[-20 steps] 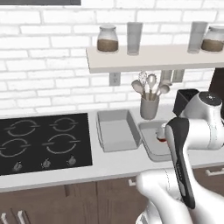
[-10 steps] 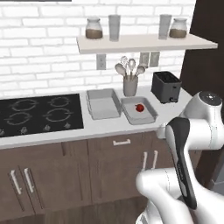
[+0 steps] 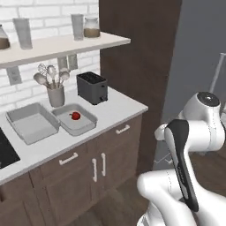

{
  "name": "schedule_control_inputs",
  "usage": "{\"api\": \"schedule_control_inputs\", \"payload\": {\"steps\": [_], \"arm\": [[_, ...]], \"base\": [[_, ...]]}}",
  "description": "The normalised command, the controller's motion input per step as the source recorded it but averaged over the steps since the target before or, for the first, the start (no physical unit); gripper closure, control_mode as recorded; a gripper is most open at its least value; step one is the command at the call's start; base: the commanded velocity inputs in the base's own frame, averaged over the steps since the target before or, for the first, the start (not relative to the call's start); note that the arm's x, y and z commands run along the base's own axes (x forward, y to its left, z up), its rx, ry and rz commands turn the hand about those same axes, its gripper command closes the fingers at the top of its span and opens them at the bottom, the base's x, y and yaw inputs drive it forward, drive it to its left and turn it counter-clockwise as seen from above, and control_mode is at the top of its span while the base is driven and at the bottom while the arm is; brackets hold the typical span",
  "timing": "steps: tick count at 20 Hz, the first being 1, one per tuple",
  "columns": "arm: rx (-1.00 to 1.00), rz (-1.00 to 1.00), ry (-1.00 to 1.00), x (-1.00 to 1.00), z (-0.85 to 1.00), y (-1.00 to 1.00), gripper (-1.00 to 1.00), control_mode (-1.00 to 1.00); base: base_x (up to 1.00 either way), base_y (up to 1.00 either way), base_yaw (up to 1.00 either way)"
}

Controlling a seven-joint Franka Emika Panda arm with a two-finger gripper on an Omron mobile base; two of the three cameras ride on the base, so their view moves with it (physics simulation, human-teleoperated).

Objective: Place one bell pepper and one steak in each tupperware on the nearby counter, to pack two identical lunches.

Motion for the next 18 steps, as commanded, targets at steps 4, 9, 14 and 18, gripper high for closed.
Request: {"api": "schedule_control_inputs", "payload": {"steps": [4,9,14,18], "arm": [[0.00,0.00,0.00,0.00,0.00,0.00,-1.00,1.00],[0.00,0.00,0.00,0.00,0.00,0.00,-1.00,1.00],[0.00,0.00,0.00,0.00,0.00,0.00,-1.00,1.00],[0.00,0.00,0.00,0.00,0.00,0.00,-1.00,1.00]], "base": [[-0.12,-0.13,-0.79],[0.00,-0.42,-0.80],[0.15,-0.94,-0.66],[0.58,-0.99,-0.42]]}}
